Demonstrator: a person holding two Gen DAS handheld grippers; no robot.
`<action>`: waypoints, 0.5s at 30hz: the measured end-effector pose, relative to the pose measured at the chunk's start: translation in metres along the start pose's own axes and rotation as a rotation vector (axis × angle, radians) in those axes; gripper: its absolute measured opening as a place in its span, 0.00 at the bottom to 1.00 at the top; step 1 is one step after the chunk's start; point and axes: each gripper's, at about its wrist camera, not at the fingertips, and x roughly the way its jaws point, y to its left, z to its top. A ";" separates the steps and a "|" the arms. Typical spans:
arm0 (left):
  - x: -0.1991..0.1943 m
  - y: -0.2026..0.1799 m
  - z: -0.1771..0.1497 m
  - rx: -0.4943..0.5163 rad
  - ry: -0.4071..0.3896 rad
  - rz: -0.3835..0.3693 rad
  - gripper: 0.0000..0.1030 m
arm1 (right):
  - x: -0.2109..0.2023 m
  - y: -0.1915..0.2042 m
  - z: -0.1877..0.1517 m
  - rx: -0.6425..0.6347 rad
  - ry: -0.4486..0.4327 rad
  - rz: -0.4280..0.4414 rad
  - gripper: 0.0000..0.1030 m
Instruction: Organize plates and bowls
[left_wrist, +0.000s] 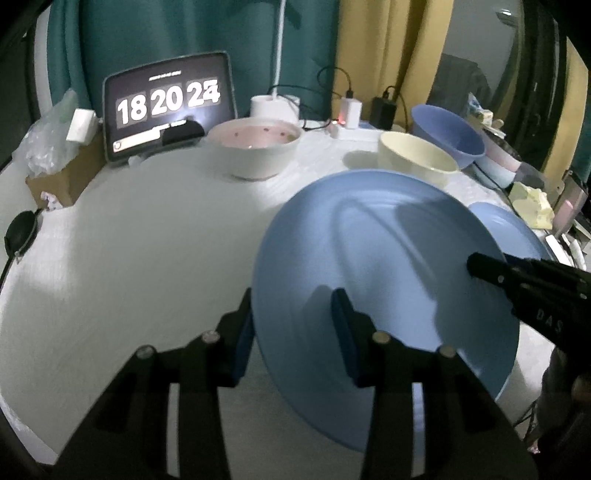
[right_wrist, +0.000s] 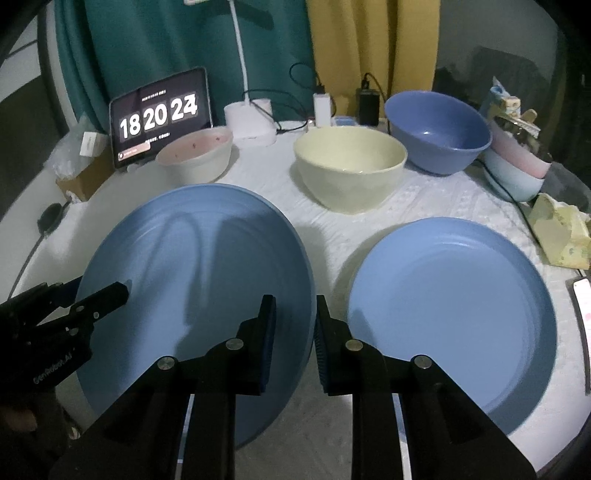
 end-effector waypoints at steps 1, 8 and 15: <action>-0.002 -0.002 0.000 0.004 -0.003 -0.002 0.40 | -0.003 -0.003 0.000 0.004 -0.006 -0.001 0.21; -0.010 -0.023 0.006 0.038 -0.021 -0.013 0.40 | -0.017 -0.021 -0.001 0.033 -0.036 -0.008 0.21; -0.012 -0.048 0.008 0.071 -0.021 -0.026 0.40 | -0.028 -0.042 -0.005 0.064 -0.061 -0.016 0.21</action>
